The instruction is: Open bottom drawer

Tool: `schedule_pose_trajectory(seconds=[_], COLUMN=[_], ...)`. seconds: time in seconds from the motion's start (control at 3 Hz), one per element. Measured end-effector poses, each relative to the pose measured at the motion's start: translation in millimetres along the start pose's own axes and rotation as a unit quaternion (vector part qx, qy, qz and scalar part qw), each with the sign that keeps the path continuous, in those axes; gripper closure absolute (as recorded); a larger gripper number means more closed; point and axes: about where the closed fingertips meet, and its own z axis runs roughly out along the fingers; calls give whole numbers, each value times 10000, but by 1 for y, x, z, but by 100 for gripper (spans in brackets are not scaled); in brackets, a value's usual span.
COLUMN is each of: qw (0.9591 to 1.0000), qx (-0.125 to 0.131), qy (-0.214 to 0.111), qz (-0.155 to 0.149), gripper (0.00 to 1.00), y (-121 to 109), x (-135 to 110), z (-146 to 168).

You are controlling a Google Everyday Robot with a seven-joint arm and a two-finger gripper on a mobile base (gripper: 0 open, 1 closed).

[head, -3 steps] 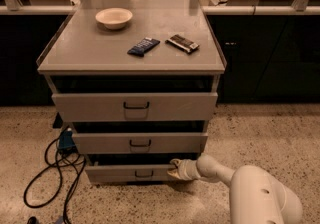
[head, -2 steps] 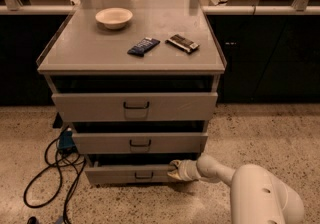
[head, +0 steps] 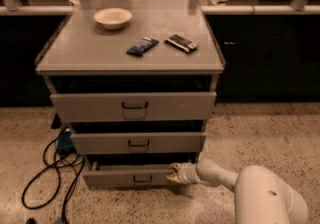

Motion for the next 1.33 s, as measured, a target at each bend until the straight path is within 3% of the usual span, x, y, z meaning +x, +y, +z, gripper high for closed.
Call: schedule_pose_trajectory(seconds=[1.0,1.33], qw=[10000,9999], qx=[30,130], qy=[15,46], qz=[20,77], gripper=[100,100], y=[7,33], x=[-2,14], z=[-11,-17])
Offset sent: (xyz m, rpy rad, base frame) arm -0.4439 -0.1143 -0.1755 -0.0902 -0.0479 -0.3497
